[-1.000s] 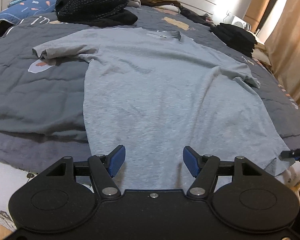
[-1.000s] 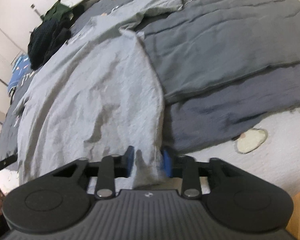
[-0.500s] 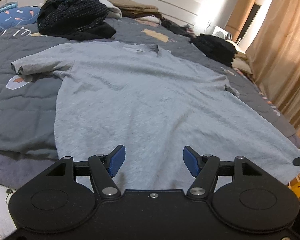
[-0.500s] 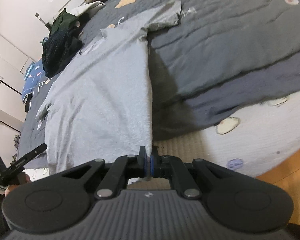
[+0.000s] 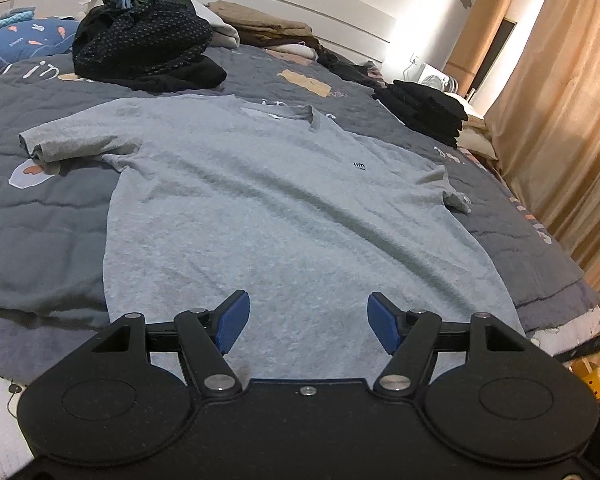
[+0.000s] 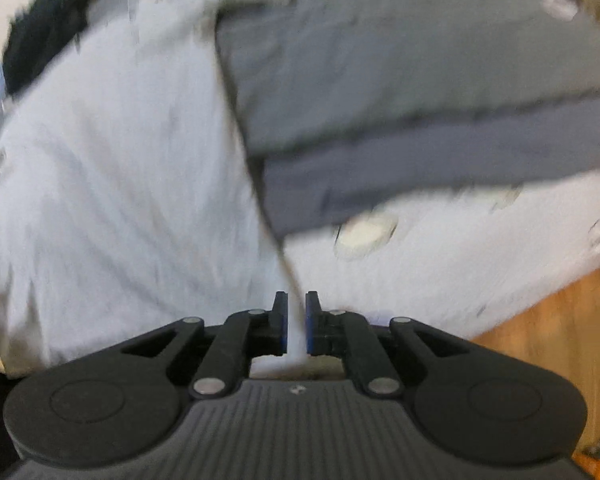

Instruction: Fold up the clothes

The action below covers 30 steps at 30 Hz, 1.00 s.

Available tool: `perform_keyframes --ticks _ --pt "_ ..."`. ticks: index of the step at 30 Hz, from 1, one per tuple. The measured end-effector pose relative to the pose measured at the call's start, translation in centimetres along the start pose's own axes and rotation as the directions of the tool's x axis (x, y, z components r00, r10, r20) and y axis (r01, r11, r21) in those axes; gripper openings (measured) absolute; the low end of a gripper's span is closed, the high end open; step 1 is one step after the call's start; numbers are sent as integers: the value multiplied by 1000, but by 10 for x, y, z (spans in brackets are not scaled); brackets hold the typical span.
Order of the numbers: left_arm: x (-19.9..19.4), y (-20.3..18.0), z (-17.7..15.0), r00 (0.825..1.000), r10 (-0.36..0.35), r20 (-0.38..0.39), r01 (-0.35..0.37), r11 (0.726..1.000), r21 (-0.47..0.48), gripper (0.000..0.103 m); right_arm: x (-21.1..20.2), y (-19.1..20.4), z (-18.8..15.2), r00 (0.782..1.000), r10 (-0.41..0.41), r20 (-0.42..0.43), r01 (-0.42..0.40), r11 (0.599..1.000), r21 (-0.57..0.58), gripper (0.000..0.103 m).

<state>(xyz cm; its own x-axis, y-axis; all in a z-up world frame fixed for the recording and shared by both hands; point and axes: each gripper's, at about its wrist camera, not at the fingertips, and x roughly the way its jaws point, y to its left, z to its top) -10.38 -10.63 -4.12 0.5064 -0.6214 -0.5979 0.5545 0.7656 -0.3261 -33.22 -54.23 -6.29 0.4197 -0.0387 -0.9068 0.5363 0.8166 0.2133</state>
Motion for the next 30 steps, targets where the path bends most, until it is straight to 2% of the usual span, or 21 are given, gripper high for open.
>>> perform_keyframes --ticks 1,3,4,6,8,13,14,17,19,22,26,30 --pt "1 -1 1 1000 -1 2 1 1000 1 65 -12 -3 4 999 4 54 -5 1000 18 11" --pt "2 -5 3 1000 -5 6 5 1000 5 65 -31 -6 12 988 39 151 -49 997 67 21" --pt "3 -7 3 1000 -7 7 7 1000 8 65 -37 -4 17 978 53 200 -69 995 76 23" --pt "5 -10 4 1000 -6 10 6 1000 13 65 -44 9 27 957 85 277 -106 993 61 36" --pt "6 -11 4 1000 1 13 -1 1000 15 66 -45 26 38 937 120 329 -140 990 37 37" --pt "2 8 13 997 71 35 -69 997 -39 66 -14 63 60 885 287 366 -308 951 0 37" --pt "1 15 17 994 100 46 -97 994 -56 66 -6 71 63 868 327 374 -347 938 -15 37" --pt "1 29 33 977 193 87 -189 980 -54 66 11 90 63 838 392 379 -406 913 -46 37" --pt "5 35 44 969 224 103 -221 975 -36 66 24 98 66 828 418 374 -428 902 -59 37" --pt "11 45 60 961 249 121 -249 968 -11 66 36 104 75 830 426 360 -428 900 -78 37" --pt "26 58 77 966 229 118 -225 973 -46 66 42 112 93 832 421 362 -407 906 -117 38" --pt "44 52 85 974 199 107 -197 980 -30 66 46 118 123 824 415 386 -388 909 -152 38"
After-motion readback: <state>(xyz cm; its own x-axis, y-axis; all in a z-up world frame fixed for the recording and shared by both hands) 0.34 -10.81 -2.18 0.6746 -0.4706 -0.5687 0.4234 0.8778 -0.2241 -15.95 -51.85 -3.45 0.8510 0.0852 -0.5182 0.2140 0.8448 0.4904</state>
